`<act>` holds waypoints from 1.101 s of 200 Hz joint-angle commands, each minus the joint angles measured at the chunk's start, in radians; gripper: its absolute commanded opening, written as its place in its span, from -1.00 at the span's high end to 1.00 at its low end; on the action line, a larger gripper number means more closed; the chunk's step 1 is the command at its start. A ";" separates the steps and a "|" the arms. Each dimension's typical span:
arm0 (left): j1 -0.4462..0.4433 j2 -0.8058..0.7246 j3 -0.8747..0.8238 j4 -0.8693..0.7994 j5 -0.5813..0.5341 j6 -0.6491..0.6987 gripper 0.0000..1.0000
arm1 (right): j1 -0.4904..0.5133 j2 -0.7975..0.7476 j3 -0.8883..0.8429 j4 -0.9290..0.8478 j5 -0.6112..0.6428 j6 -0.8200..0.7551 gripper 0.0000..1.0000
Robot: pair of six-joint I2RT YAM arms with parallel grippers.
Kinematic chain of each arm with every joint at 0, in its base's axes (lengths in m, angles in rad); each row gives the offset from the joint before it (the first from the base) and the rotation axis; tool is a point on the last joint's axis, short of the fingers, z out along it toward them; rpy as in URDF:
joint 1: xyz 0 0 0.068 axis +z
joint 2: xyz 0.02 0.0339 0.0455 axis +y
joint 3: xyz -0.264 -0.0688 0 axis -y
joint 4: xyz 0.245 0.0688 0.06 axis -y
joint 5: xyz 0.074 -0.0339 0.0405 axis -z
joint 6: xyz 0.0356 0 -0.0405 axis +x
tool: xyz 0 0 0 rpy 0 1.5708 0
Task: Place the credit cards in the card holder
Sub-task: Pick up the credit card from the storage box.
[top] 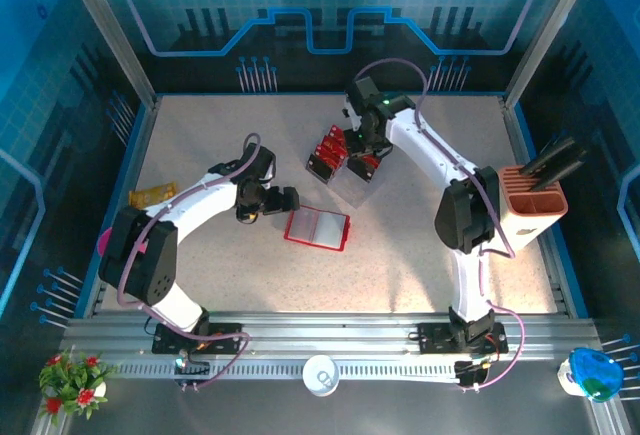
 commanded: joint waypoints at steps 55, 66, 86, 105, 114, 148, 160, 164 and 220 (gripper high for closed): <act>0.008 0.017 0.013 0.008 0.029 -0.007 -0.99 | 0.030 0.117 0.092 -0.118 0.125 -0.121 0.42; 0.008 0.017 0.011 0.008 0.030 -0.011 -0.99 | 0.029 0.126 0.093 -0.116 0.126 -0.122 0.43; 0.007 0.015 0.010 0.007 0.028 -0.015 -0.99 | 0.028 0.141 0.093 -0.116 0.124 -0.128 0.43; 0.006 0.014 0.009 0.006 0.024 -0.017 -0.98 | 0.029 0.151 0.092 -0.115 0.118 -0.133 0.44; 0.007 0.015 0.009 0.005 0.023 -0.017 -0.99 | 0.029 0.156 0.092 -0.113 0.115 -0.136 0.45; 0.005 0.018 0.008 0.008 0.021 -0.020 -0.99 | 0.028 0.155 0.092 -0.110 0.111 -0.144 0.59; 0.003 0.021 0.010 0.009 0.022 -0.021 -0.98 | 0.028 0.149 0.092 -0.108 0.110 -0.149 0.62; 0.003 0.022 0.010 0.008 0.021 -0.021 -0.99 | 0.028 0.147 0.092 -0.108 0.108 -0.151 0.63; -0.002 0.030 0.015 0.008 0.021 -0.020 -0.99 | 0.027 0.122 0.091 -0.102 0.091 -0.174 0.64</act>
